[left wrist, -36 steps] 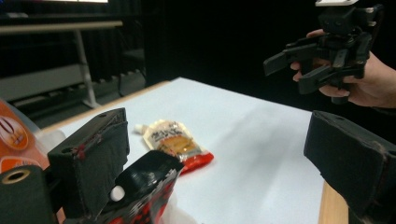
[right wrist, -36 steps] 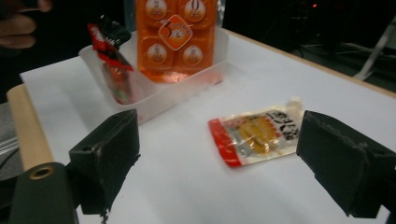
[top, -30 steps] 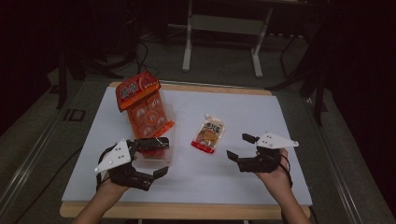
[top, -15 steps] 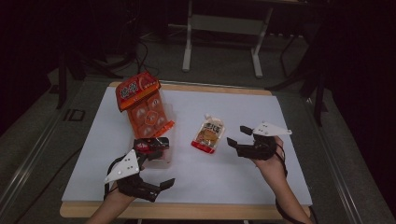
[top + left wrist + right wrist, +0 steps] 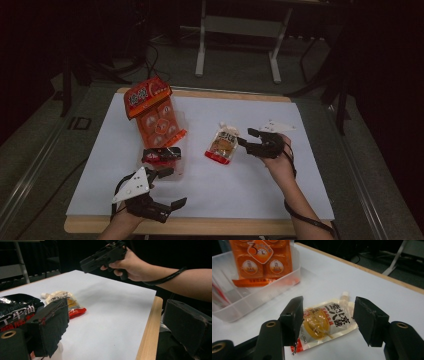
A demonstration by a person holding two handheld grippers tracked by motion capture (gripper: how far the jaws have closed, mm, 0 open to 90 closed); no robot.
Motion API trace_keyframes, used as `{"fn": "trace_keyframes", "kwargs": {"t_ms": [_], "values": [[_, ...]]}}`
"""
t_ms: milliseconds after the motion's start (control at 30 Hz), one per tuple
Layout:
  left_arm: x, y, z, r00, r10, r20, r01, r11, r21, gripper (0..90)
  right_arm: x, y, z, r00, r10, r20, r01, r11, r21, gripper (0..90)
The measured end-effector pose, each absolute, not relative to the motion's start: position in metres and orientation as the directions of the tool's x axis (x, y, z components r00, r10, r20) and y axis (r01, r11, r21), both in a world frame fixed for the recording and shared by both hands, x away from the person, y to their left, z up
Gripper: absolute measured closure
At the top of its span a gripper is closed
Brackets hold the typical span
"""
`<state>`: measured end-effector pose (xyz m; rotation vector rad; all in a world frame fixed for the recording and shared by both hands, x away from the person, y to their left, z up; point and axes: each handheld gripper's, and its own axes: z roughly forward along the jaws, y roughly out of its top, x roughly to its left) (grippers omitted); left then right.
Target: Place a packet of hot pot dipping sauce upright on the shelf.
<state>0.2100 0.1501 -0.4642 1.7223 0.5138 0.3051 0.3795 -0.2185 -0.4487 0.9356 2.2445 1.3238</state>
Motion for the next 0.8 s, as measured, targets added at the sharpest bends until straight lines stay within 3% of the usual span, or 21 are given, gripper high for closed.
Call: {"fn": "trace_keyframes", "kwargs": {"t_ms": [800], "values": [[0.195, 0.16, -0.477, 0.839, 0.539, -0.076, 0.192, -0.162, 0.968, 7.4, 0.436, -0.216, -0.484, -0.652, 0.756, 0.054, 0.466, 0.344, 0.815, 43.7]]}}
